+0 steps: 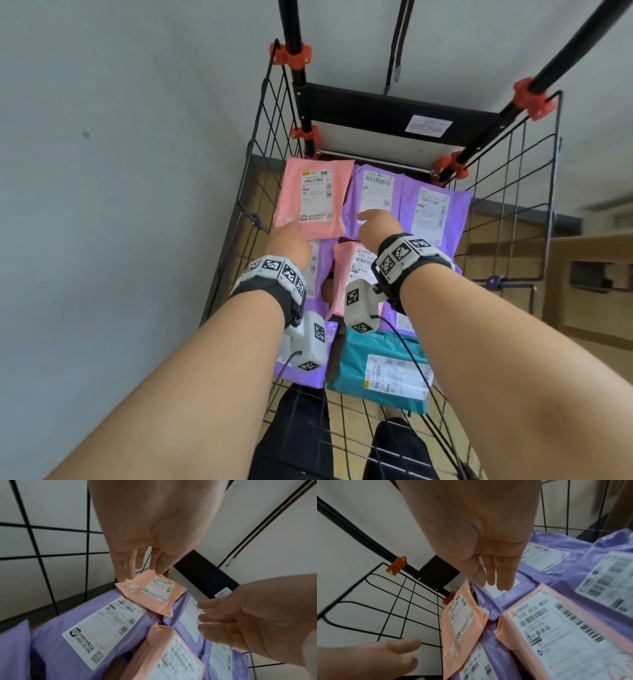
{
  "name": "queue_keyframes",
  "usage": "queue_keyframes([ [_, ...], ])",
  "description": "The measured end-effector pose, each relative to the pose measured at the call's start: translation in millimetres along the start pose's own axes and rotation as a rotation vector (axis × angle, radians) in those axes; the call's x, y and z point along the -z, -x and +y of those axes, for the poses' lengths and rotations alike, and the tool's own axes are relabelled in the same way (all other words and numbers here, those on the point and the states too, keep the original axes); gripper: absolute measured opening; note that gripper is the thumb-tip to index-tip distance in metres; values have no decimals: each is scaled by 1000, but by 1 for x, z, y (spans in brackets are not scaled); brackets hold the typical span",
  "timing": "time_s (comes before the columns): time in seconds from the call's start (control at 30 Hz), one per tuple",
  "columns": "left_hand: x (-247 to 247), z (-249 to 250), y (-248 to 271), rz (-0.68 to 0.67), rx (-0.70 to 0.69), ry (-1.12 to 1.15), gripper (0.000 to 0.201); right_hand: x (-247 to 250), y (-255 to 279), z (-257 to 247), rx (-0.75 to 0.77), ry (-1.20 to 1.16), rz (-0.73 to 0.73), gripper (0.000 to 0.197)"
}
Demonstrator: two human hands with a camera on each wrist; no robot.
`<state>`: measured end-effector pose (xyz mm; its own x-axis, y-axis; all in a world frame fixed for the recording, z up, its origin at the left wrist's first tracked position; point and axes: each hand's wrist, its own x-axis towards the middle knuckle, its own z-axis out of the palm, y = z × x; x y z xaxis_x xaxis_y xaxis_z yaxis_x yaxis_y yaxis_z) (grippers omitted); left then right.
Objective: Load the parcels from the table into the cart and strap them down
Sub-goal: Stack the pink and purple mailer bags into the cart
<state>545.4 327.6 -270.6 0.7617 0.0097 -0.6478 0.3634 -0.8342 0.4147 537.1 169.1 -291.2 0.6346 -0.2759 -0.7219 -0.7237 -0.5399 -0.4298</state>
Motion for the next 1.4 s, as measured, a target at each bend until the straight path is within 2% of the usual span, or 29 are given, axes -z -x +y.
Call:
queue_keyframes([
  [0.23,-17,38,74,106,-35,177,43,50,69,36,92,-34,43,34],
  [0.47,-47,80,157,158,-129,156,46,107,140,89,214,-79,155,26],
  [0.67,-75,111,215,157,-239,91,49,146,191,131,218,-148,271,18],
  [0.87,-100,151,245,92,-407,11,48,184,233,173,160,-217,414,15],
  [1.1,-139,186,272,-2,-530,-92,46,199,271,247,-40,-374,572,25],
  [1.27,-182,221,306,-75,-622,-172,44,210,292,317,-168,-502,656,29],
  [1.4,-222,257,331,-107,-703,-237,43,238,306,379,-230,-532,720,30],
])
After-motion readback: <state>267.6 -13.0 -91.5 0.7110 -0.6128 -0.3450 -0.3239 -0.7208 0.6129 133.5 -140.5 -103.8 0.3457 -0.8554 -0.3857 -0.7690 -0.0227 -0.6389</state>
